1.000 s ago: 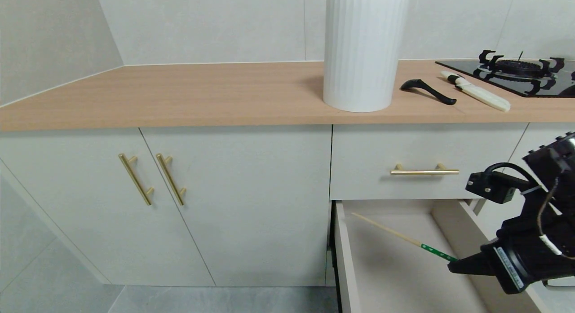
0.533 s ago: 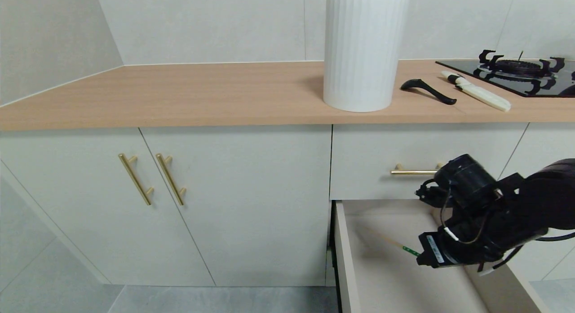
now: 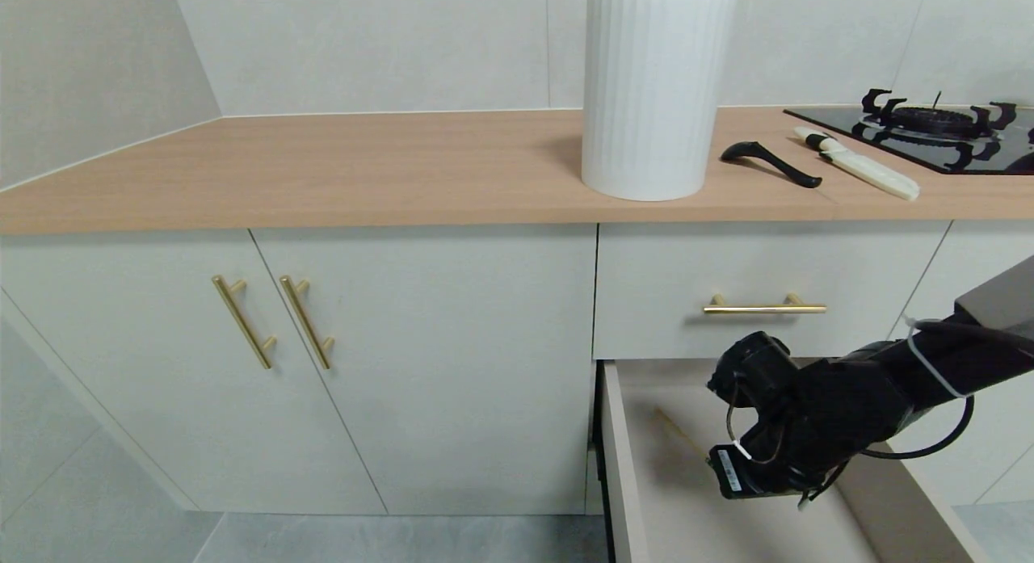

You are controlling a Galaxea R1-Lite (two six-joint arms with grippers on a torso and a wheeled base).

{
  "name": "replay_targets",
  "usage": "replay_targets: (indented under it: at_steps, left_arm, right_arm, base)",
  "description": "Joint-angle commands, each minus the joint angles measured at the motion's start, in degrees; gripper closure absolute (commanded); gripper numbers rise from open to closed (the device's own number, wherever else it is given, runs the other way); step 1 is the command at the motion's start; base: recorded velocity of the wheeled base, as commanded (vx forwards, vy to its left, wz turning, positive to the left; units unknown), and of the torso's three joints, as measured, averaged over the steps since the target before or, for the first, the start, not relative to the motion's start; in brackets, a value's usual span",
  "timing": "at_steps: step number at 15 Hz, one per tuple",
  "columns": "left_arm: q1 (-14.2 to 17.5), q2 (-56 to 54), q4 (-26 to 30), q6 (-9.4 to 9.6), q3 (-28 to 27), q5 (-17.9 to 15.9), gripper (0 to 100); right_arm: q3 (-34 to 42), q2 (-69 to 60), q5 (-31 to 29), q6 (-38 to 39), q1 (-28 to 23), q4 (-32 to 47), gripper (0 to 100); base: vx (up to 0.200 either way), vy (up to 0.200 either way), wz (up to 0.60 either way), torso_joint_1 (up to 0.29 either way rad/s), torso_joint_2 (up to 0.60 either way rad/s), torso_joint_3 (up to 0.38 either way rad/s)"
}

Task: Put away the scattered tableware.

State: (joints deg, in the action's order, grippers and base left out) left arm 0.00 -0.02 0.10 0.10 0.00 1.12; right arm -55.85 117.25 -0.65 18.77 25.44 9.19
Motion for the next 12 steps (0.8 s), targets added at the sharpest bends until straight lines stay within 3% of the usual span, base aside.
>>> replay_targets:
  at_steps: [1, 6, 12]
  left_arm:
    - [0.0, 0.0, 0.0, -0.01, 0.0, 0.0, 0]
    - [0.0, 0.0, 0.0, -0.01, 0.0, 0.0, 0]
    - [0.0, 0.0, 0.0, -0.01, 0.0, 0.0, 0]
  right_arm:
    - [0.3, 4.0, -0.1, 0.1, 0.7, -1.3, 100]
    - [-0.4, 12.8, -0.9, 3.7, 3.1, -6.7, 100]
    - [-1.0, 13.5, -1.7, 5.0, 3.2, -6.8, 100]
  base:
    - [0.0, 0.0, 0.0, 0.0, 0.0, 0.0]
    - [0.0, 0.0, 0.0, 0.0, 0.0, 0.0]
    - [0.0, 0.0, 0.0, 0.0, 0.0, 0.0]
